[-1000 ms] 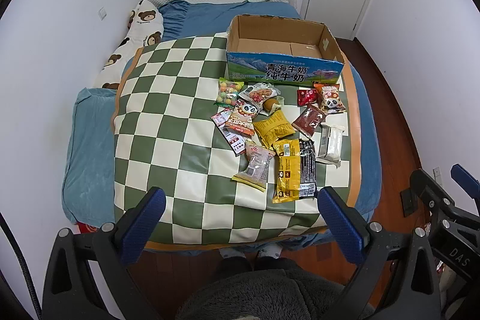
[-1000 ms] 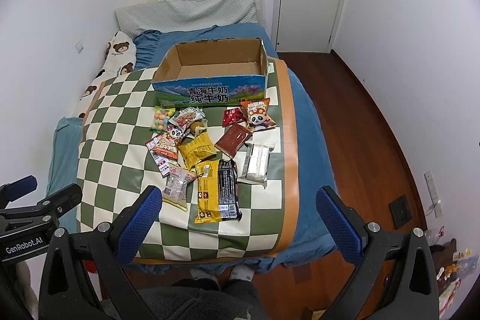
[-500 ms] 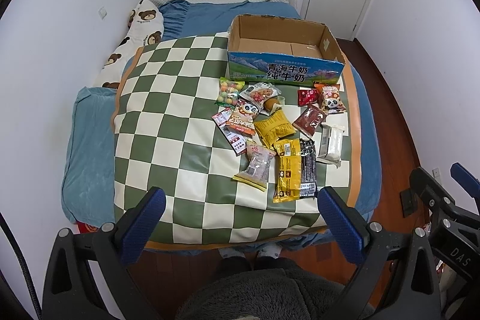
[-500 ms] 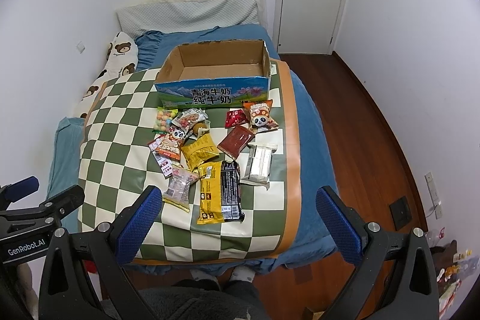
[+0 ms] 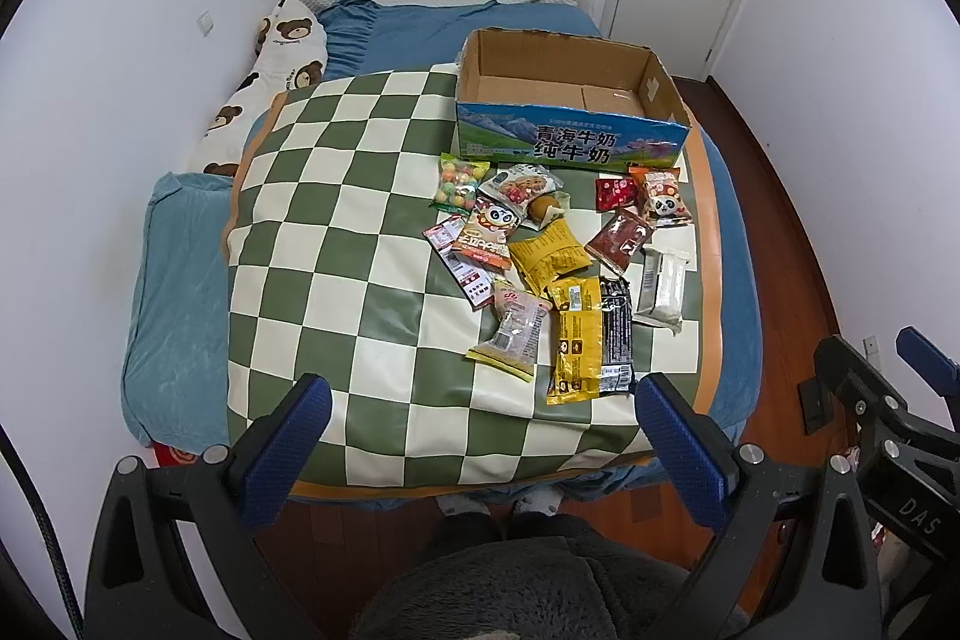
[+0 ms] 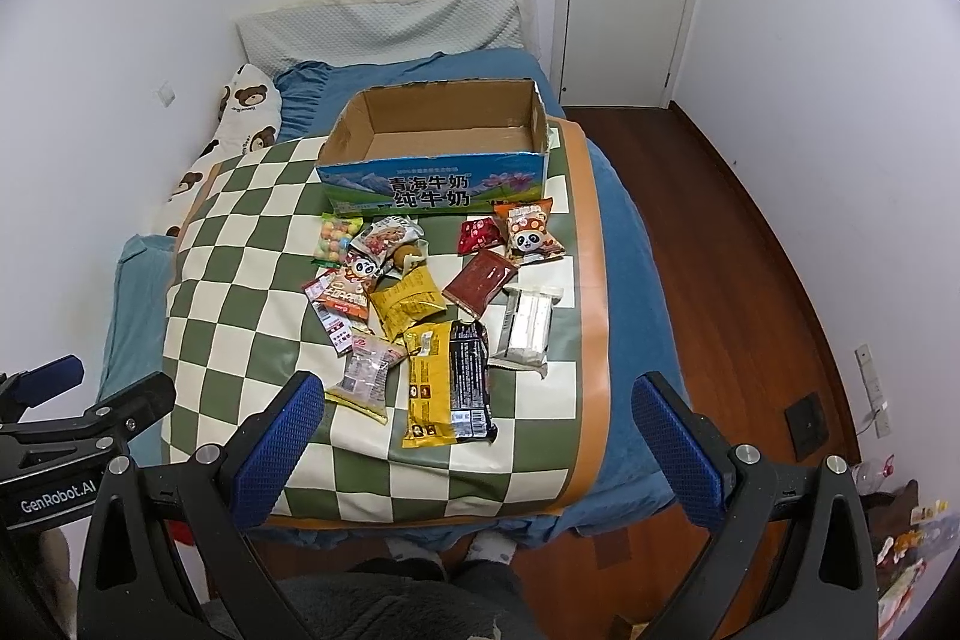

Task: Organize snacks

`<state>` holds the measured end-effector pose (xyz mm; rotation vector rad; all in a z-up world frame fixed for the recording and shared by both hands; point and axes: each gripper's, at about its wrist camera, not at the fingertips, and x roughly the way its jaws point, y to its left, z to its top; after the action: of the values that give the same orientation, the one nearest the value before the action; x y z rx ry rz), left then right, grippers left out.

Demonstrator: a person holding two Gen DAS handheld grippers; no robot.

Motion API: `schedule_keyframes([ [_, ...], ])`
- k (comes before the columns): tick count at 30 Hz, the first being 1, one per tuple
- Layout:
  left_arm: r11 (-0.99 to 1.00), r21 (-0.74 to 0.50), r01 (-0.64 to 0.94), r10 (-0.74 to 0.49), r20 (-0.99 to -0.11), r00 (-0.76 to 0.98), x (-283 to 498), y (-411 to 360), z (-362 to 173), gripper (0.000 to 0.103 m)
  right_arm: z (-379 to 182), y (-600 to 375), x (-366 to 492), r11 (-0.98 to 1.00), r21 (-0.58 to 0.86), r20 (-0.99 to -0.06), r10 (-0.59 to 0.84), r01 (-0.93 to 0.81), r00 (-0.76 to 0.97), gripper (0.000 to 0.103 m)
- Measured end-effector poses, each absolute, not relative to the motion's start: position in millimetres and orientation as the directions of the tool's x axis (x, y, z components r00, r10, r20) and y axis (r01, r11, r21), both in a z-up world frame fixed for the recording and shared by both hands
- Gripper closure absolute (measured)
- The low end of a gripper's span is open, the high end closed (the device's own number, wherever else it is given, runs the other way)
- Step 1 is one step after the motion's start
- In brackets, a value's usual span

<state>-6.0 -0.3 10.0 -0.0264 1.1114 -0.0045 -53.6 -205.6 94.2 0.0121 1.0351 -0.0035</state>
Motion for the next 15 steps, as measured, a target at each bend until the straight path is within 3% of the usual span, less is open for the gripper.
schedule_keyframes([
  [7, 1.0, -0.014, -0.007, -0.009, -0.89, 0.456, 15.1, 5.1, -23.4, 0.0, 71.7, -208.7, -44.8, 0.998, 0.048, -0.874, 0.029, 0.027, 0.484, 0.0],
  [12, 0.998, 0.066, -0.004, 0.063, -0.935, 0.349, 64.0, 4.0, -102.3, 0.0, 5.5, -217.8, -22.5, 0.995, 0.093, -0.905, 0.065, 0.048, 0.421, 0.0],
  [15, 0.998, 0.049, 0.037, 0.037, -0.965, 0.259, 92.5, -4.9, -155.9, 0.002, -46.7, -226.9, -6.0, 0.99, 0.114, -0.928, 0.076, 0.084, 0.364, 0.003],
])
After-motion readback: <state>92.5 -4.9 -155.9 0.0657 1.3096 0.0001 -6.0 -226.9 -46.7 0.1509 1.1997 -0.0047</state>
